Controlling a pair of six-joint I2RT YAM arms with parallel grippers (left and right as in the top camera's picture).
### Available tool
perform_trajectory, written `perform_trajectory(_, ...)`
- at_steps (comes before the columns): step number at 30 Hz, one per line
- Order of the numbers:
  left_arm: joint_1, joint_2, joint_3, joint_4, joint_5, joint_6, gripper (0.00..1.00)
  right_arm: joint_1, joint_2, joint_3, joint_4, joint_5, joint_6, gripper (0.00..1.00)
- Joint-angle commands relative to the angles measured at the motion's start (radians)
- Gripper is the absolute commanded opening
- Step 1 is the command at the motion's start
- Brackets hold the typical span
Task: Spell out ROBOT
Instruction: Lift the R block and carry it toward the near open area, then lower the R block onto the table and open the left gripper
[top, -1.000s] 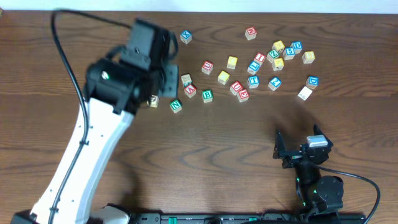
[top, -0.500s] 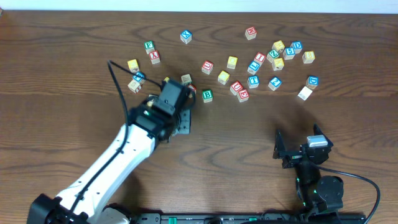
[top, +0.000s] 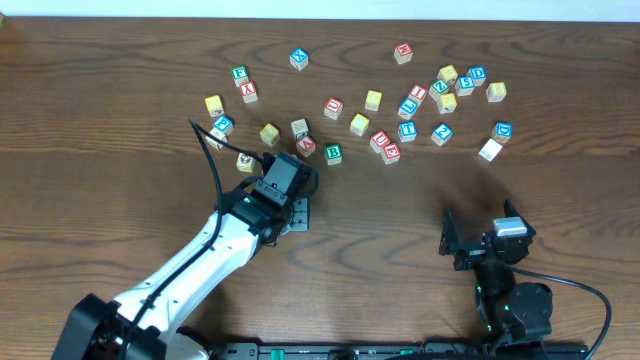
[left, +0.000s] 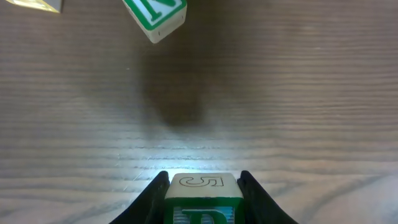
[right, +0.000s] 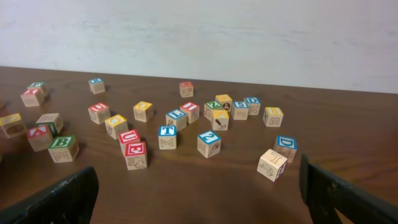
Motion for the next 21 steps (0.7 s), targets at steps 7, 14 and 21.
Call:
perform_trajectory(7,-0.002,0.137,-0.034,0.082,-0.024,-0.011,0.07,-0.008,-0.006,-0.001,-0.005,-0.005,-0.011,0.99)
perform_trajectory(14,-0.002,0.175,-0.034,0.114,-0.045,-0.011,0.07,-0.008,-0.006,-0.001,-0.005,-0.005,-0.011,0.99)
perform_trajectory(21,-0.002,0.175,-0.034,0.117,-0.124,-0.011,0.08,-0.008,-0.006,-0.001,-0.005,-0.005,-0.011,0.99)
